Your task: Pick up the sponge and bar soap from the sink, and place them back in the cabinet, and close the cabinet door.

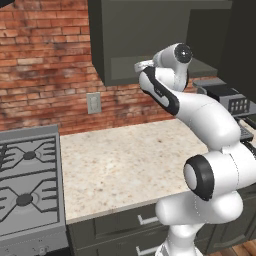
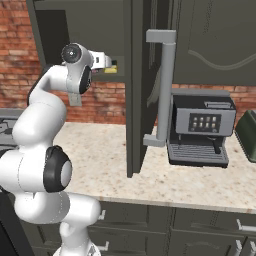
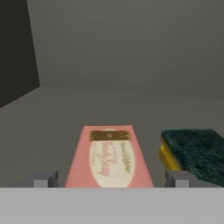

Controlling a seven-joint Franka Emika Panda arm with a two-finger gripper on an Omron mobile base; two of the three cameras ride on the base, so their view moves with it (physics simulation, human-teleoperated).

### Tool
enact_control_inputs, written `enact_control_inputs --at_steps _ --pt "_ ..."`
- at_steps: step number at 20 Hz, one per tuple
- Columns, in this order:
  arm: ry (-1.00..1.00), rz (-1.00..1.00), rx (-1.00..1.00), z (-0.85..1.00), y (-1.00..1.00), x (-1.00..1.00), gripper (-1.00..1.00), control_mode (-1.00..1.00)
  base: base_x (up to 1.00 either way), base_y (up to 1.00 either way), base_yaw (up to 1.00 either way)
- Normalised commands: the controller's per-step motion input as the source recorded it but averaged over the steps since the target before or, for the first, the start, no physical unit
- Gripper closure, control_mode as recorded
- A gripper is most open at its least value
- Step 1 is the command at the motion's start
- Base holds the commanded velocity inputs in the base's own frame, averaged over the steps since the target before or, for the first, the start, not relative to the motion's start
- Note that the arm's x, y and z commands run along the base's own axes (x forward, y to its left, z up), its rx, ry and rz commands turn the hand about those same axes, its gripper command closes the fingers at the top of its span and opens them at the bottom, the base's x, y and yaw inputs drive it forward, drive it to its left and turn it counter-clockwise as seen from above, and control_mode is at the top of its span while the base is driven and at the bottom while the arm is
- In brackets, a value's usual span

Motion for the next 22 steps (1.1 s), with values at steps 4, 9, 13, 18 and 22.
enact_control_inputs --at_steps 4,9,13,18,22 --pt "0.00 0.00 0.00 0.00 0.00 -0.07 -1.00 -1.00 0.00 0.00 0.00" --pt "-0.03 0.00 0.00 0.00 0.00 -0.22 -1.00 -1.00 0.00 0.00 0.00" --pt "0.00 0.00 0.00 0.00 0.00 -0.27 -1.00 -1.00 0.00 0.00 0.00" --pt "-0.01 0.00 0.00 0.00 0.00 -0.47 -1.00 -1.00 0.00 0.00 0.00" --pt "0.00 0.00 0.00 0.00 0.00 -0.44 -1.00 -1.00 0.00 0.00 0.00"
